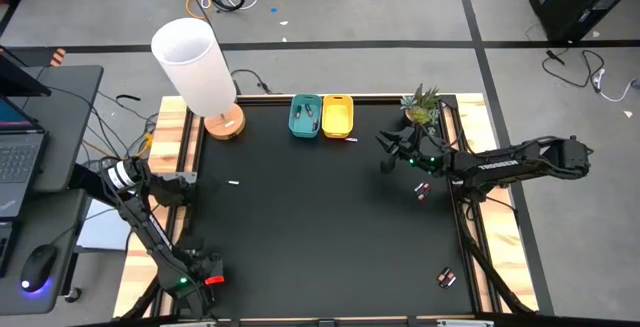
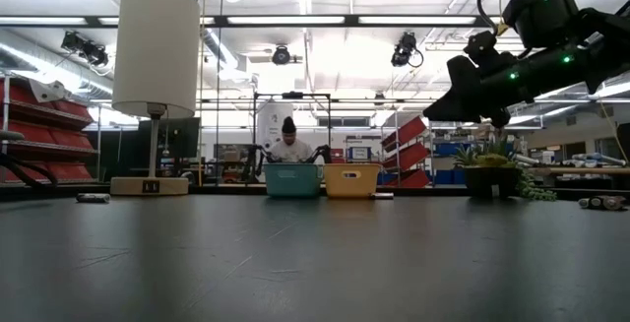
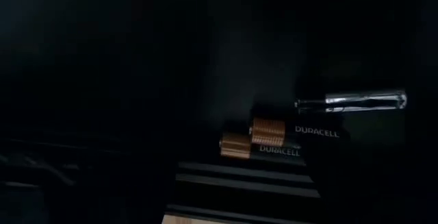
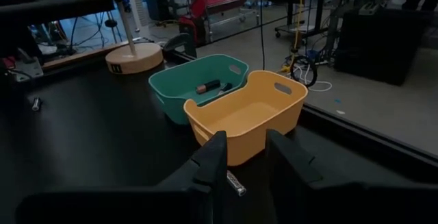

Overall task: Sort batteries
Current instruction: Put the gold black battery into the blue bin

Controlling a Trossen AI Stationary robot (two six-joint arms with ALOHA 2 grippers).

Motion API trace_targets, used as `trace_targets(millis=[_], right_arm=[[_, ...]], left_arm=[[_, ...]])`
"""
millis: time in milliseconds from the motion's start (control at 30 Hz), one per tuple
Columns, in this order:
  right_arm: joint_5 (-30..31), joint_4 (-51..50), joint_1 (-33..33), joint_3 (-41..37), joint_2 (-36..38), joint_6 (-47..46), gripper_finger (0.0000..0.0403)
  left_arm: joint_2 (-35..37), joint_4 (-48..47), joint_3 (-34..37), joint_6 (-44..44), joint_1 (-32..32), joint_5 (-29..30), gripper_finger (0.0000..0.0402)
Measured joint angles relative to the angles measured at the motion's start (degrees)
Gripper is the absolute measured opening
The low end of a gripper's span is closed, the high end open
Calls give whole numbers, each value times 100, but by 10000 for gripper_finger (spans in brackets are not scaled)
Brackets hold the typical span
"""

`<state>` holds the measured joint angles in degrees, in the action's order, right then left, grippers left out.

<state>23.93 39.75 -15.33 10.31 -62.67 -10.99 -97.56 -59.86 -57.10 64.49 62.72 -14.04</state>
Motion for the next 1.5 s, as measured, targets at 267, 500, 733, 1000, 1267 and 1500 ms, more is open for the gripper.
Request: trace_targets(millis=[267, 500, 733, 1000, 1267, 1500], right_arm=[[-1, -2, 0, 0, 0, 5, 87], [-1, -11, 0, 0, 0, 1, 87], [-1, -42, 0, 0, 0, 1, 87], [-1, -42, 0, 0, 0, 1, 87], [-1, -49, 0, 0, 0, 1, 87], [-1, -48, 0, 0, 0, 1, 87]], left_arm=[[-7, 507, -310, 107, 31, 224, 323], [-7, 755, -245, 353, 35, 354, 333], [-7, 787, -236, 331, 125, 226, 335], [-187, 853, -223, 452, 258, 129, 350], [-500, 841, -237, 286, 264, -35, 360], [-516, 587, -241, 532, 283, -100, 361]])
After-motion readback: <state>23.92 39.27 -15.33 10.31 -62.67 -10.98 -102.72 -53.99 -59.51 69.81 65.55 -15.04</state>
